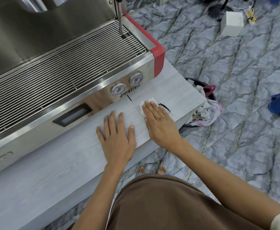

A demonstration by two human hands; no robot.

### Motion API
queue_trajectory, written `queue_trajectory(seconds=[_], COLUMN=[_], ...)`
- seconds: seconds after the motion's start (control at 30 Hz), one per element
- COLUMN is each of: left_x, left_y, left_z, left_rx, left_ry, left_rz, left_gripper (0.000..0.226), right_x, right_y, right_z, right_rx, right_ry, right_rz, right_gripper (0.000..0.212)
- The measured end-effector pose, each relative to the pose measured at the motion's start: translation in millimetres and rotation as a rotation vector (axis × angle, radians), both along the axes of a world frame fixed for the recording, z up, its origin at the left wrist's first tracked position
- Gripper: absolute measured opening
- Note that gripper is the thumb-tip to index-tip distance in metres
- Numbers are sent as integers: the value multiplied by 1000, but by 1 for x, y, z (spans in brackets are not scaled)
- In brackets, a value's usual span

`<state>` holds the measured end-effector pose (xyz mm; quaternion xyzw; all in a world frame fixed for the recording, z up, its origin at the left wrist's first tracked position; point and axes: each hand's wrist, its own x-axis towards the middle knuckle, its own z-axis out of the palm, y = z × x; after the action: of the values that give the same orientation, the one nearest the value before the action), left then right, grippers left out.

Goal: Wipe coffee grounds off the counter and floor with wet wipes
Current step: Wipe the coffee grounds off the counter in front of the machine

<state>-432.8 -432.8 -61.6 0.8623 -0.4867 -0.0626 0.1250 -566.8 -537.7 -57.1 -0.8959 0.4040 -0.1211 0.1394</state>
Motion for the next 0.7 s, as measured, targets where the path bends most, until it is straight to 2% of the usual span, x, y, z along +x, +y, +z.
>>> queue_trajectory(seconds=[0.3,0.47,0.7], left_x=[2,2,2], left_y=[0,-1,0], left_z=[-2,-3,-1], left_rx=[21,26,-2], left_ry=[1,3,41], left_rz=[-13,-16,-10], left_gripper=[60,61,61], right_x=[-9,0,6], right_y=[-12,-11,33], right_z=[5,11,6], right_rx=[-5,12,15], right_ry=[47,-34,-99], right_rz=[-8,-83,56], right_gripper=[48,47,51])
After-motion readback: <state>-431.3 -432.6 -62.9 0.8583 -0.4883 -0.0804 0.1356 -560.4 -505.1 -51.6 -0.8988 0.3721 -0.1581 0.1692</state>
